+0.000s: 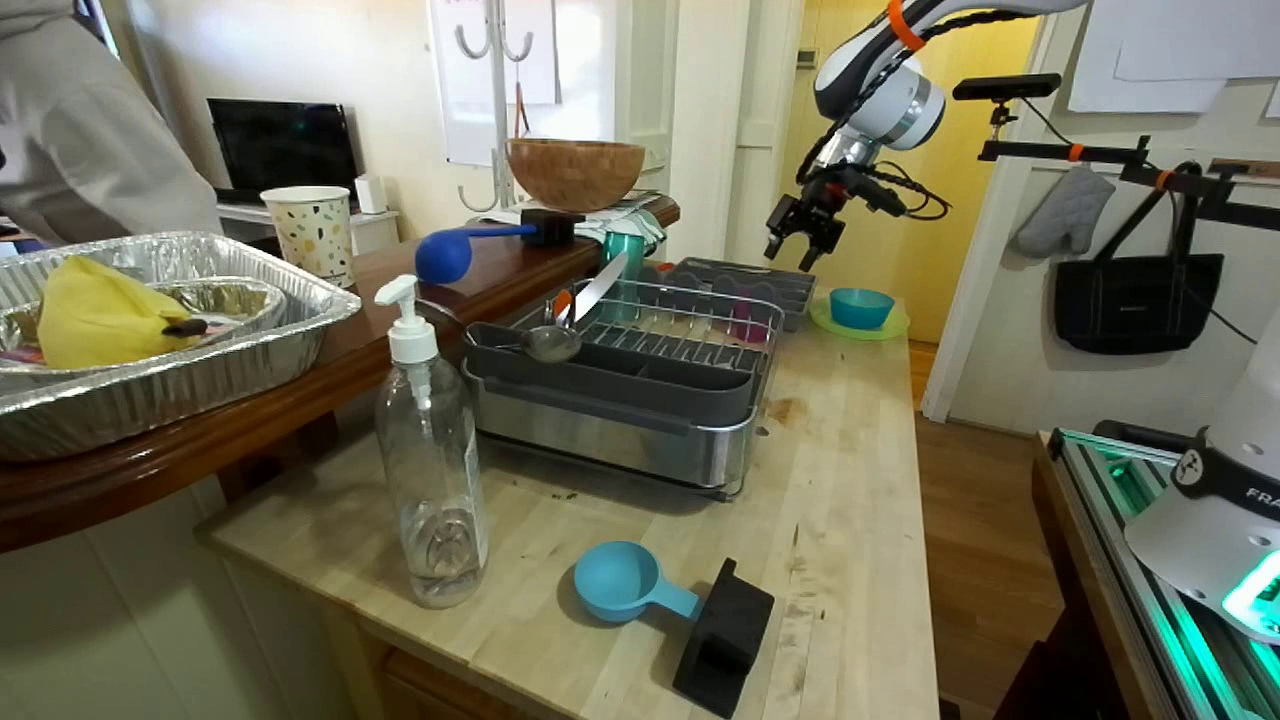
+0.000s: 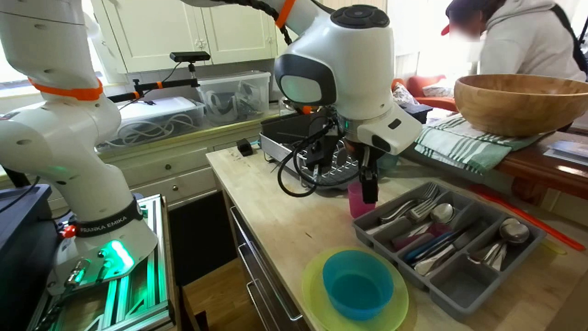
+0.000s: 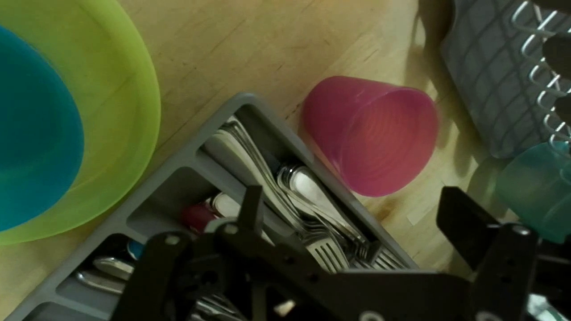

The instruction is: Put the pink spoon on the plate rack, then put the blue bowl on the plate and then the yellow cup

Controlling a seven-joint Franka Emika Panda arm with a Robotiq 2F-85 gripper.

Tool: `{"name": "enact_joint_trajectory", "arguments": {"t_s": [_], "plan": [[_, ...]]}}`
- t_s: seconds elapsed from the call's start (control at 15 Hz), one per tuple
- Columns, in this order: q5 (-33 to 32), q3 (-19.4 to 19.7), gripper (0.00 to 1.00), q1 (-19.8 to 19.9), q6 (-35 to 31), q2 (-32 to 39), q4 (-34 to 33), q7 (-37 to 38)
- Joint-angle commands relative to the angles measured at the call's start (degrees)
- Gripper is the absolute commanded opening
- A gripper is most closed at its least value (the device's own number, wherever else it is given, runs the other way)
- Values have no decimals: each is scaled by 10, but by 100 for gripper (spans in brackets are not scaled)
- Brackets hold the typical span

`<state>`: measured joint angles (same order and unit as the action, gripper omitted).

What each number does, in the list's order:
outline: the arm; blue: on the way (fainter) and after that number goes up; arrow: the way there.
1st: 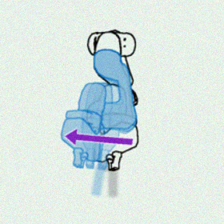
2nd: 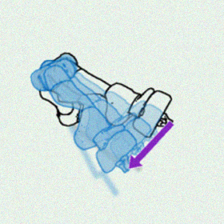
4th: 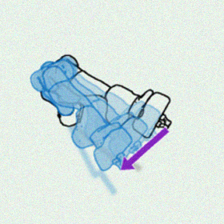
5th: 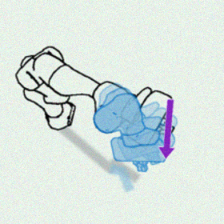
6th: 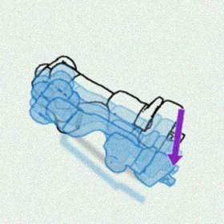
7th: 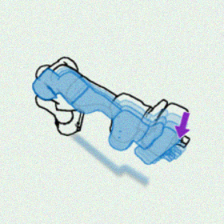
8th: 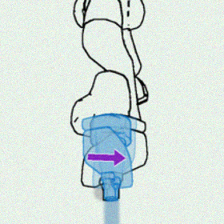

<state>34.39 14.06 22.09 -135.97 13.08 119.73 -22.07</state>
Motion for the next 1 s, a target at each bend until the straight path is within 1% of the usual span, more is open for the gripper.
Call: {"name": "enact_joint_trajectory", "arguments": {"t_s": [0.0, 0.33, 0.4, 0.47, 0.53, 0.6, 0.67, 0.73, 0.87, 0.93], "plan": [[8, -11, 100, 0, -6, 35, -20, 33], [5, -23, 100, 1, -11, 60, -27, 55], [3, -24, 98, 1, -12, 64, -28, 59], [2, -26, 93, 1, -12, 67, -30, 62], [2, -27, 74, 1, -12, 70, -31, 64], [1, -28, 68, 2, -12, 73, -33, 67], [1, -30, 61, 2, -11, 76, -35, 68], [0, -30, 51, 2, -11, 78, -37, 69], [0, -32, 38, 2, -10, 82, -40, 72], [-1, -32, 29, 2, -10, 83, -41, 73]]}}
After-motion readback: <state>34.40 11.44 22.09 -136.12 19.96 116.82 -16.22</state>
